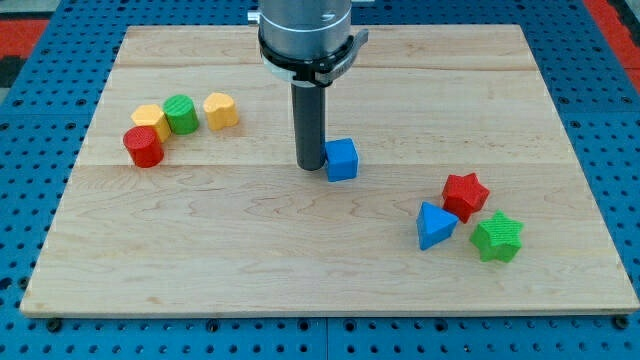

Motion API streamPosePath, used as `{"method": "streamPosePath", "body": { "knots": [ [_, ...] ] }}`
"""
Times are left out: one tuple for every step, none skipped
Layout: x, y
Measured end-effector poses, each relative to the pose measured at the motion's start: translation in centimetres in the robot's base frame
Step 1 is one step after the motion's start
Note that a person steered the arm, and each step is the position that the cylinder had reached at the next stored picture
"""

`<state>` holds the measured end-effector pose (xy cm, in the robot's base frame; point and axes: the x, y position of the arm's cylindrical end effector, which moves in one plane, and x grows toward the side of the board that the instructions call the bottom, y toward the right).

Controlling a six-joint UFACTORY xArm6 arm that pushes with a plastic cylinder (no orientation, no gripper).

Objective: Put the cube at the top left side of red star

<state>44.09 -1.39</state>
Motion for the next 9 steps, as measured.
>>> {"method": "streamPosePath", "body": {
  "knots": [
    [0.0, 1.1],
    [0.0, 4.1],
    [-1.1, 5.1],
    [-0.2, 7.9],
    [1.9, 11.0],
    [-0.4, 8.5],
    [2.7, -3.6],
    [4.1, -19.8],
    [0.4, -26.2]
  ]
}}
